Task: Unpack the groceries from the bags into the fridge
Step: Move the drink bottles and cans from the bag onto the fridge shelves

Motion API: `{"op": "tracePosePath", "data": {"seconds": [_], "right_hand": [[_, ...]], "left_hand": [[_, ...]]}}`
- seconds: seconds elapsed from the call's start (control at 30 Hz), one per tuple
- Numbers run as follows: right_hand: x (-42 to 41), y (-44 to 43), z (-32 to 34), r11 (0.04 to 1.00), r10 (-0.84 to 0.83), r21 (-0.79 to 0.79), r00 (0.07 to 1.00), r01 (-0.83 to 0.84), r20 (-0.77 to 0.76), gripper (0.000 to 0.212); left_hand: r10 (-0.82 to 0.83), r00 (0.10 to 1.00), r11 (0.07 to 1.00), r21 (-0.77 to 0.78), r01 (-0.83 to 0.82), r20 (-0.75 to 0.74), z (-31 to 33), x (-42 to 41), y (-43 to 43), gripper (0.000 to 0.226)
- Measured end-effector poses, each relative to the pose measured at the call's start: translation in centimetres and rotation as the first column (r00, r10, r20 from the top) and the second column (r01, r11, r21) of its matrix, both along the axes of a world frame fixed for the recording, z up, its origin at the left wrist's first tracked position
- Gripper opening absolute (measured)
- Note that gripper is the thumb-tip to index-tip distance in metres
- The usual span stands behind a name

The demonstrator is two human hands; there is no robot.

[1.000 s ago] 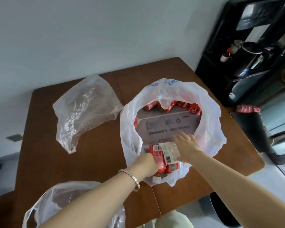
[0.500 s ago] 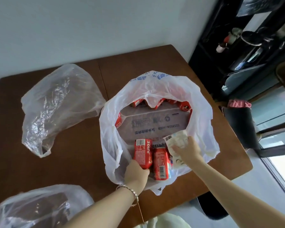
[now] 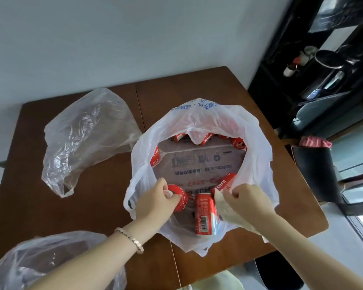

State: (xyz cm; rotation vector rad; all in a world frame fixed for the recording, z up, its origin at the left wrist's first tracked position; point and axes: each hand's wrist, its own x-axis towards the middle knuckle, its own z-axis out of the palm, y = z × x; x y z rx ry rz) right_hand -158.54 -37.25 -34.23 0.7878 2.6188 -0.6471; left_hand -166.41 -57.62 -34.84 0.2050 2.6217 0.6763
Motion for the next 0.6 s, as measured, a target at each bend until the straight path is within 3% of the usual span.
{"op": "tracePosePath", "data": {"seconds": [0.13,0.3,0.53,0.6], "right_hand": [[-1.1,-1.9,-1.9,0.991,0.123,-0.069,0.972,-0.111,0.199,0.05],[-2.3,-4.3,-5.5,0.97,-0.127,-0.184,0.978,0.157,0.168,0.037],[-3.7,-7.7,-7.7,0.962,-0.229,-0.056,0.9,0.268,0.371,0.074],[-3.7,-7.9,-8.2,0.959,-0.254,-0.024,0.897,0.281,0.361,0.078]], "left_hand": [[-0.182,0.983,0.977,-0.121,0.176,-0.036,0.7,0.1,-0.2,0.02],[-0.254,0.967,0.956,-0.148,0.253,0.01,0.1,0.3,-0.5,0.023],[-0.278,0.96,0.947,-0.154,0.281,0.04,-0.4,0.1,-1.1,0.021],[-0.282,0.958,0.942,-0.175,0.287,0.054,-0.5,-0.1,-1.2,0.022]]}}
